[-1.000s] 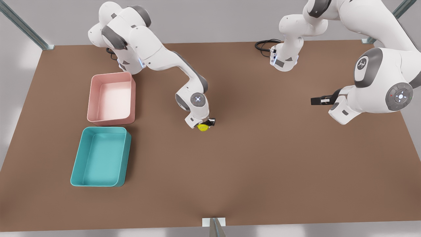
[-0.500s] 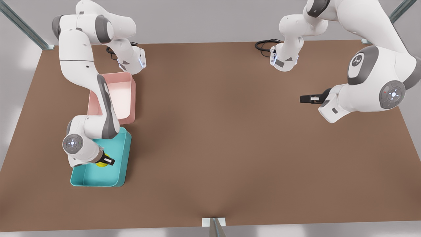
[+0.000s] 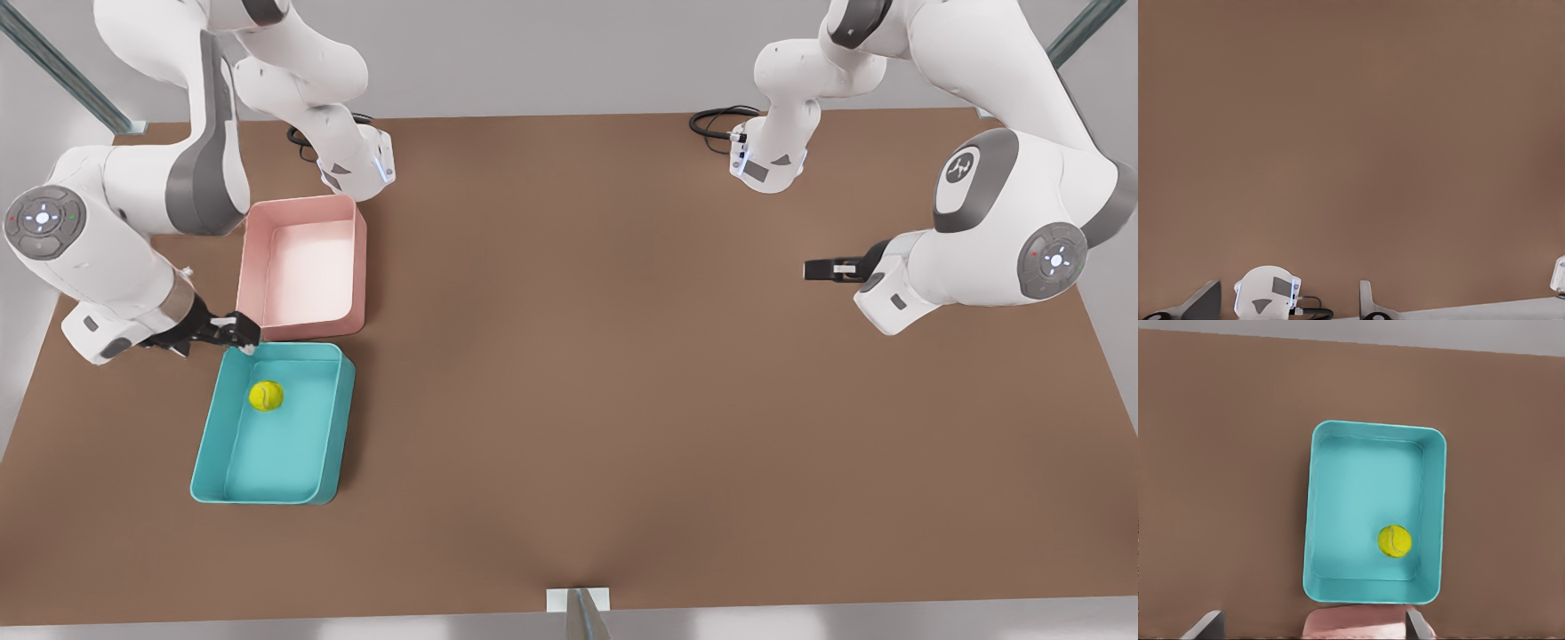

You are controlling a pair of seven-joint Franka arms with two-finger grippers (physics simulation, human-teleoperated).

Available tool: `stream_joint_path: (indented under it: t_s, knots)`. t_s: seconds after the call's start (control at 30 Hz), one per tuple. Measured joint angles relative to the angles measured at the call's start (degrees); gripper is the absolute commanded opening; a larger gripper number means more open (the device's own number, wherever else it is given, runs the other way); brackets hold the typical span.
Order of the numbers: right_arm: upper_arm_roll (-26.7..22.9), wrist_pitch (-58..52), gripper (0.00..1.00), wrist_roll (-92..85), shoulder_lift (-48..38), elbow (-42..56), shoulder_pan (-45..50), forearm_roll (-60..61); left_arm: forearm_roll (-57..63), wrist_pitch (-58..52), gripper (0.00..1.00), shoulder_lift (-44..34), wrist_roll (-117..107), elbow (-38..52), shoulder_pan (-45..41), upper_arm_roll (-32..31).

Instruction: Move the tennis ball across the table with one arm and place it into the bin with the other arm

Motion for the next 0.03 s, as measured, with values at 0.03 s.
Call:
stream_joint_path:
  t_s: [0.03]
  knots:
    - [0.02,-1.51,1.0,-0.53,-0.8,-0.38,-0.24,-0.03,0.04,0.03,1.0,0.0,-0.06,0.0,0.05,0.02]
